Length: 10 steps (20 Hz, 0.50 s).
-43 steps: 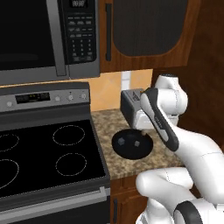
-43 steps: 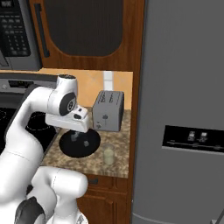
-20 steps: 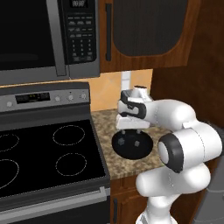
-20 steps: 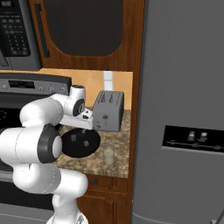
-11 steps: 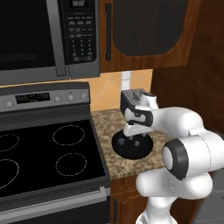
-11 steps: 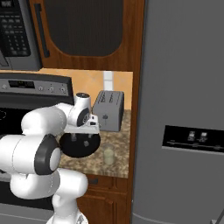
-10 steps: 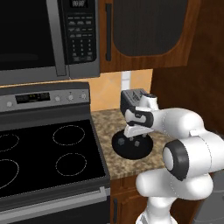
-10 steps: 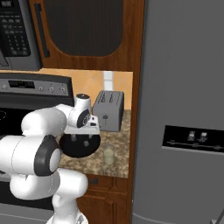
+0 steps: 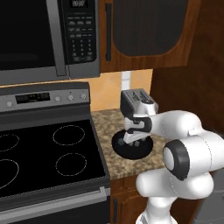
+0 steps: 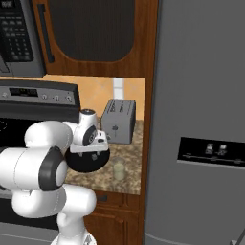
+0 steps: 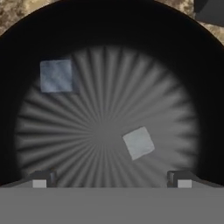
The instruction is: Grab a lemon wedge from the fridge and one ice cube from the ice bowl, and put them in the glass of lemonade.
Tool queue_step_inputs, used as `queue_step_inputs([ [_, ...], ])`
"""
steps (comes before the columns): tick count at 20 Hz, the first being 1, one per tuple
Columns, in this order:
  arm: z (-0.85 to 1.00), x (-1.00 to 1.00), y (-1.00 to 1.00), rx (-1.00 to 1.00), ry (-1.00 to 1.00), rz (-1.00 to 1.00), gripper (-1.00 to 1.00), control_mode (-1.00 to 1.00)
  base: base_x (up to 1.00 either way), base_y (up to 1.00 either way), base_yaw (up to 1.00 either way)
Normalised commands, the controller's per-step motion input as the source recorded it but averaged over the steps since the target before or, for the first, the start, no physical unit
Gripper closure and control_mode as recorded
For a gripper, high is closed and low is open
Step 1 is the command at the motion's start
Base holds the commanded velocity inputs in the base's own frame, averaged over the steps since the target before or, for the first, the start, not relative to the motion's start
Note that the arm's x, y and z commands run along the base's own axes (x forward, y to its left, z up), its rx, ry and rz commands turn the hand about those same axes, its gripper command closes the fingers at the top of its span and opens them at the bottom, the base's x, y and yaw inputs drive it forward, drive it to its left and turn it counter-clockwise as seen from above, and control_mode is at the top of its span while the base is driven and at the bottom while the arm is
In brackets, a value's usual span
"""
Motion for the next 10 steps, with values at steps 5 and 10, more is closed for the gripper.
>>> queue_step_inputs([
  [5, -0.02, 0.12, 0.06, 0.00, -0.02, 0.00, -1.00, -1.00, 0.00, 0.00, 0.00],
  [10, -0.14, 0.02, -0.01, -0.01, -0.08, 0.00, -1.00, -1.00, 0.00, 0.00, 0.00],
])
